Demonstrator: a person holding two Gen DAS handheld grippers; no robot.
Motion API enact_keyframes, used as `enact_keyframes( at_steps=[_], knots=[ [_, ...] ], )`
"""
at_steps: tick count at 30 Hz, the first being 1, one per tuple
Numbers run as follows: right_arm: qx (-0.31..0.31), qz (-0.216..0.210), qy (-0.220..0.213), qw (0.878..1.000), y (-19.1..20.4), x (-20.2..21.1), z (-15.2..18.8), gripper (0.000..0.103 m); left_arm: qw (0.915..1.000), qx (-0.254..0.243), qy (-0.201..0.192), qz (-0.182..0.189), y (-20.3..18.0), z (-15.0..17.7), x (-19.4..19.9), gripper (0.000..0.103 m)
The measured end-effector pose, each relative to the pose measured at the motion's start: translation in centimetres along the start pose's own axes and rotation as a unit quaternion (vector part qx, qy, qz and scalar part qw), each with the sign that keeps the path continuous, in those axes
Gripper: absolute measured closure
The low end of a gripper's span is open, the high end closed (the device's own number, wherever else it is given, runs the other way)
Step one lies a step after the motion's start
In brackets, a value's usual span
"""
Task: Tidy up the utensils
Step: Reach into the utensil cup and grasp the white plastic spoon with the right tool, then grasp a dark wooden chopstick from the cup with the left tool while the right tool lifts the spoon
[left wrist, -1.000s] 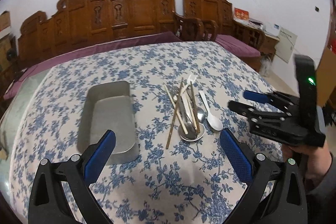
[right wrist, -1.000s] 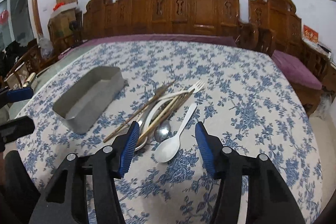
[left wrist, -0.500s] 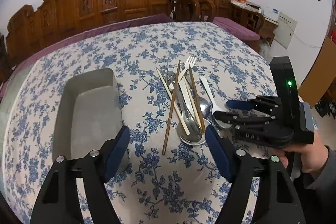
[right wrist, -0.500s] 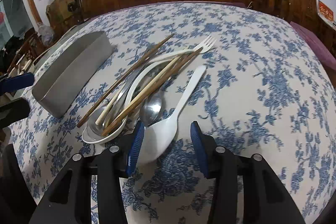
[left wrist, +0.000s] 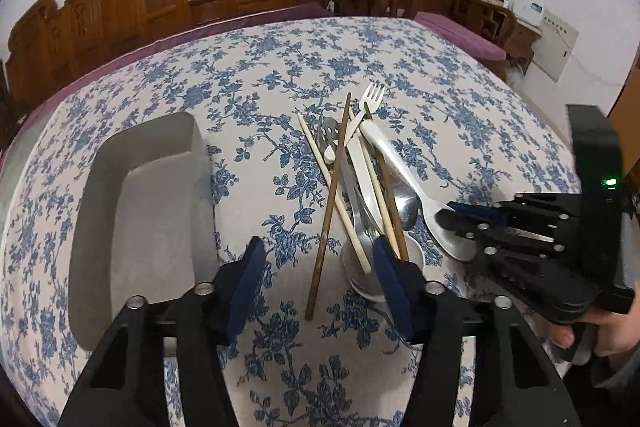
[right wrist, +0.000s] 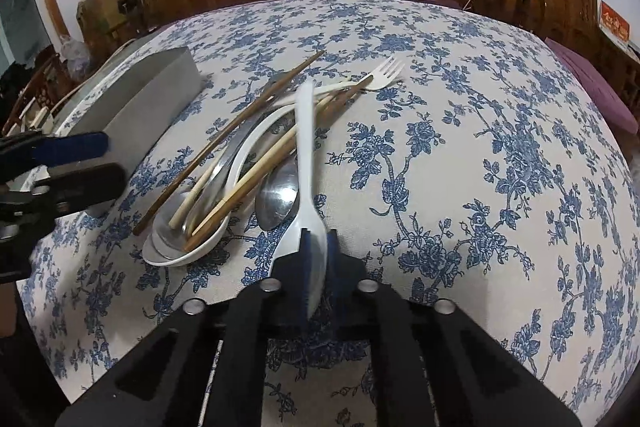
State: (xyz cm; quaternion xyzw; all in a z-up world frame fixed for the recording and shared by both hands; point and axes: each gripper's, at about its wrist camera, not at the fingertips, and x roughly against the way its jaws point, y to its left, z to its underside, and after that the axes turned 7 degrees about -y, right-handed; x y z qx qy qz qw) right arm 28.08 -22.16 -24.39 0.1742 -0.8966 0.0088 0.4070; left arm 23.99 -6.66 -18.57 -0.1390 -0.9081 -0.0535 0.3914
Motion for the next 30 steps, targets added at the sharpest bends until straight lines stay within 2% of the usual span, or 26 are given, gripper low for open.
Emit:
enact_keyframes(
  at_steps=[5, 8, 14, 21, 23, 30],
  knots=[
    [-0.022, 0.004, 0.001, 1.000, -1.1, 0.3, -0.1, 0.100, 0.9996, -0.013, 0.024, 0.000, -0.5, -0.2, -2.1, 0.069],
    [-0.032, 0.010, -0.002, 0.999, -1.7, 0.5, -0.1, 0.100, 0.9991, -0.019, 0.035, -0.010, -0.6, -0.1, -3.2, 0.074],
    [-0.038, 0.014, -0.014, 0.999, -2.1, 1.4, -0.1, 0.100, 0.9984, -0.017, 0.052, -0.015, -0.5, -0.3, -4.8, 0.082],
    [-0.043, 0.011, -0.022, 0.999, -2.1, 2.1, 0.2, 0.099, 0.9976, -0.001, 0.068, -0.009, -0.1, -0.5, -6.3, 0.085],
    [-0.045, 0.010, -0.023, 0.999, -2.2, 2.1, 0.3, 0.099, 0.9974, 0.003, 0.072, -0.007, 0.0, -0.4, -6.5, 0.096],
    [-0.050, 0.010, -0.026, 0.998, -2.2, 2.4, 0.5, 0.099, 0.9983, 0.007, 0.058, -0.004, 0.0, -0.7, -5.2, 0.099]
  ],
)
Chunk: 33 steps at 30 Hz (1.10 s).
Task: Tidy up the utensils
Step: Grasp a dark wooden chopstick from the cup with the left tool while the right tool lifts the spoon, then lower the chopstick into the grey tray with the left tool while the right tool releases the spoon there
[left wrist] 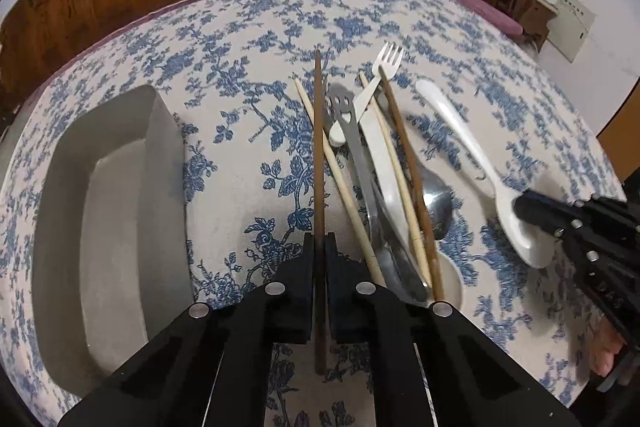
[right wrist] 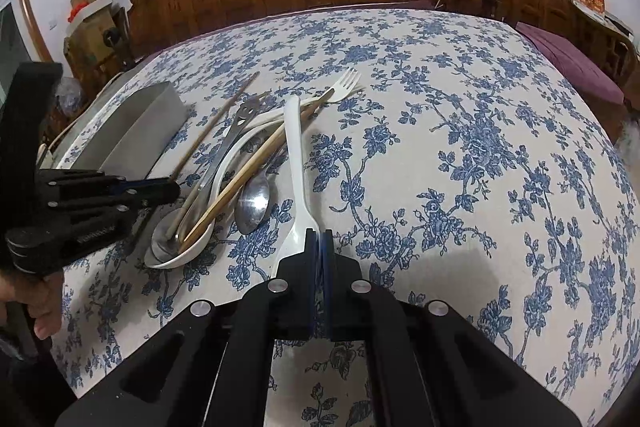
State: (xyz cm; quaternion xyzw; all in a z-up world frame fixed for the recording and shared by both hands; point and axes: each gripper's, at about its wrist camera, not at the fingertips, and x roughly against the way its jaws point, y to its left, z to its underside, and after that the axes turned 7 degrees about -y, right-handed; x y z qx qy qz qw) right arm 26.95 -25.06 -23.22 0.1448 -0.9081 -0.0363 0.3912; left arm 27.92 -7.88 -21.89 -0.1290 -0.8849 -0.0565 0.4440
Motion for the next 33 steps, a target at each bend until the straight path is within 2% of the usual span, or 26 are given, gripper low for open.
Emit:
enact_keyframes(
  at_steps=[8, 15, 23, 33],
  knots=[
    [0.016, -0.002, -0.016, 1.000, 2.0, 1.7, -0.8, 0.100, 0.9992, 0.009, -0.039, 0.005, 1.1, -1.2, 4.4, 0.099],
    [0.028, -0.013, -0.036, 0.999, 4.9, 3.2, -3.0, 0.099, 0.9981, 0.017, -0.058, -0.009, 4.1, -2.1, 7.2, 0.099],
    [0.049, -0.030, -0.047, 0.997, 9.6, 3.6, -5.2, 0.099, 0.9972, 0.033, -0.058, -0.033, 8.1, -1.6, 8.2, 0.099],
    [0.075, -0.042, -0.041, 0.995, 15.0, 2.2, -6.2, 0.099, 0.9967, 0.057, -0.033, -0.047, 12.2, 0.3, 6.8, 0.099]
  ],
)
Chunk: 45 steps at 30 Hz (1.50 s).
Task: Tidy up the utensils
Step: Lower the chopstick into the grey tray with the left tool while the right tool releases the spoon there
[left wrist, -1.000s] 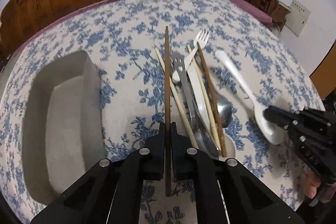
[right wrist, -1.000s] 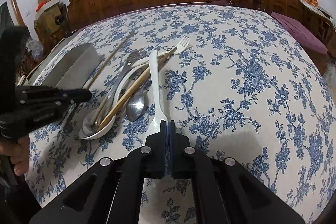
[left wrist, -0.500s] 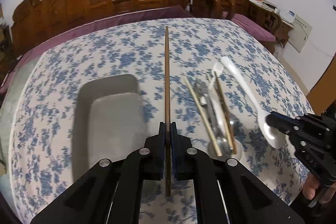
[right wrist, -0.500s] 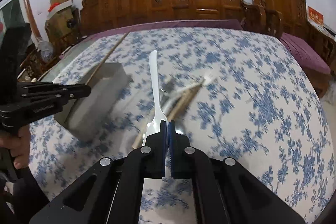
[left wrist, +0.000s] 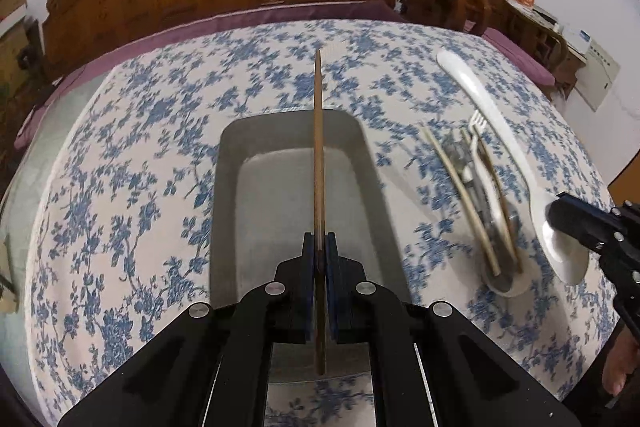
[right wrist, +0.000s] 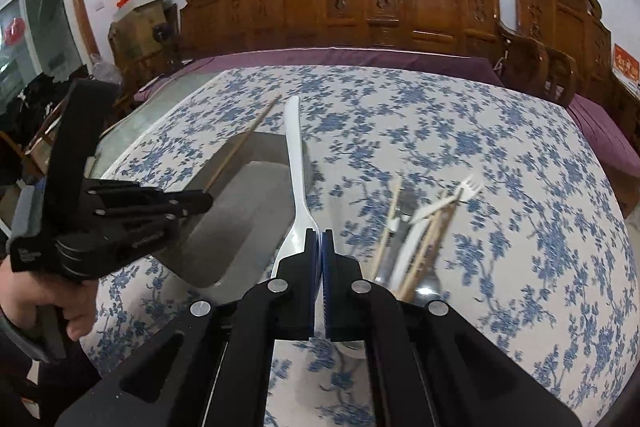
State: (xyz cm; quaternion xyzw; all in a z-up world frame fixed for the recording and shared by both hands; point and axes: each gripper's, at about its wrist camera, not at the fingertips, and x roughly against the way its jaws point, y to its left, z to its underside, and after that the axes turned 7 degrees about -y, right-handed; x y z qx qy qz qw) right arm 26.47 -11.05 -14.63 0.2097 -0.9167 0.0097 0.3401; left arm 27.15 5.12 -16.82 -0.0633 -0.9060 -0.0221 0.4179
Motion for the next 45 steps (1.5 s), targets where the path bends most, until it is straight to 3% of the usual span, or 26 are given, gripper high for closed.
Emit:
enact_keyframes(
  at_steps=[11, 16, 25, 37, 45],
  knots=[
    [0.016, -0.001, 0.019, 1.000, 2.9, -2.5, -0.2, 0.099, 0.9998, 0.007, 0.016, 0.002, 1.7, 1.3, -1.0, 0.097],
    [0.003, -0.005, 0.024, 1.000, 3.6, -3.8, -0.5, 0.099, 0.9999, 0.014, 0.000, 0.004, 3.1, 1.6, 0.6, 0.088],
    [-0.008, -0.009, 0.040, 0.999, 6.0, -6.6, -0.8, 0.099, 0.9992, 0.023, -0.034, -0.002, 6.1, 2.2, 4.3, 0.080],
    [-0.043, -0.025, 0.058, 0.997, 7.2, -8.9, -0.3, 0.096, 0.9981, 0.033, -0.051, -0.007, 7.7, 2.9, 5.9, 0.080],
    [-0.020, -0.055, 0.048, 0.997, 8.2, -7.7, 0.1, 0.096, 0.9979, 0.030, -0.058, -0.005, 7.4, 3.0, 6.4, 0.080]
  ],
)
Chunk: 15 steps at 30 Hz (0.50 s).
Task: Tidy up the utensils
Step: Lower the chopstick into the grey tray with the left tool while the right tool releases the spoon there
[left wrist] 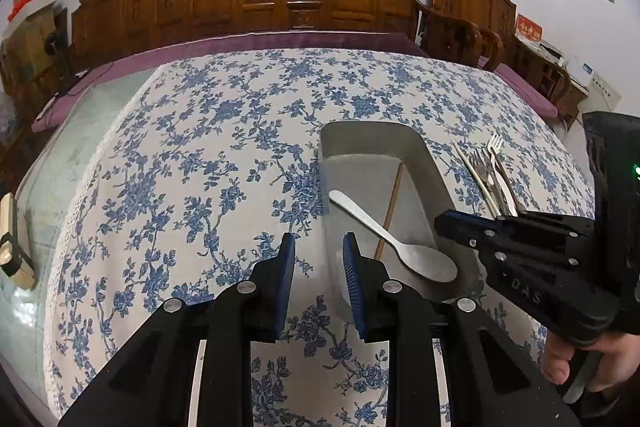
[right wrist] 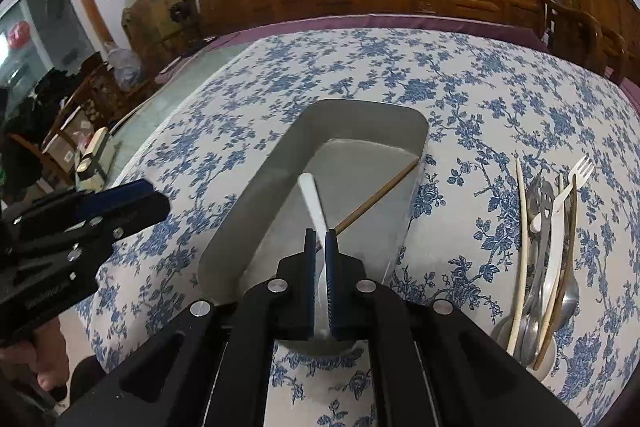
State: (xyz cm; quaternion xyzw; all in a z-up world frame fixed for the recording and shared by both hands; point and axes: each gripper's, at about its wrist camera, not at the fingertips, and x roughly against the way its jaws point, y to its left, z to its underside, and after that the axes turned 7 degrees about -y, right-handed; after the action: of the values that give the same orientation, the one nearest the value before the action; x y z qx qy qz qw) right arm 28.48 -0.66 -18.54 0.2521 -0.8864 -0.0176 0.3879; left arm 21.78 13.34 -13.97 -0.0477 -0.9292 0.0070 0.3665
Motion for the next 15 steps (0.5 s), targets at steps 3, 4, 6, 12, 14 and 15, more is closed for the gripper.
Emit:
enact_keyframes(
  at_steps=[3, 4, 6, 12, 14, 15],
  knots=[
    [0.012, -0.002, -0.011, 1.000, -0.1, 1.4, 0.3, 0.096, 1.0000, -0.006, -0.002, 0.003, -0.6, 0.0, 0.2, 0.080],
    [0.015, -0.001, -0.014, 1.000, -0.3, 1.8, 0.3, 0.096, 1.0000, -0.008, -0.002, 0.004, -0.9, 0.1, 0.2, 0.080],
    [0.018, -0.002, -0.023, 1.000, -0.7, 3.0, 0.5, 0.096, 0.9999, -0.012, -0.003, 0.006, -1.3, 0.1, 0.3, 0.080],
    [0.030, 0.004, -0.043, 0.999, -1.9, 6.7, 1.0, 0.096, 0.9994, -0.026, -0.011, 0.019, -3.0, 0.2, 1.1, 0.074],
    [0.036, 0.008, -0.047, 0.998, -2.4, 8.0, 1.3, 0.096, 0.9992, -0.029, -0.013, 0.022, -3.5, 0.2, 1.3, 0.072],
    [0.037, 0.011, -0.048, 0.998, -2.6, 8.5, 1.5, 0.096, 0.9992, -0.029, -0.014, 0.025, -3.8, 0.3, 1.4, 0.071]
  ],
)
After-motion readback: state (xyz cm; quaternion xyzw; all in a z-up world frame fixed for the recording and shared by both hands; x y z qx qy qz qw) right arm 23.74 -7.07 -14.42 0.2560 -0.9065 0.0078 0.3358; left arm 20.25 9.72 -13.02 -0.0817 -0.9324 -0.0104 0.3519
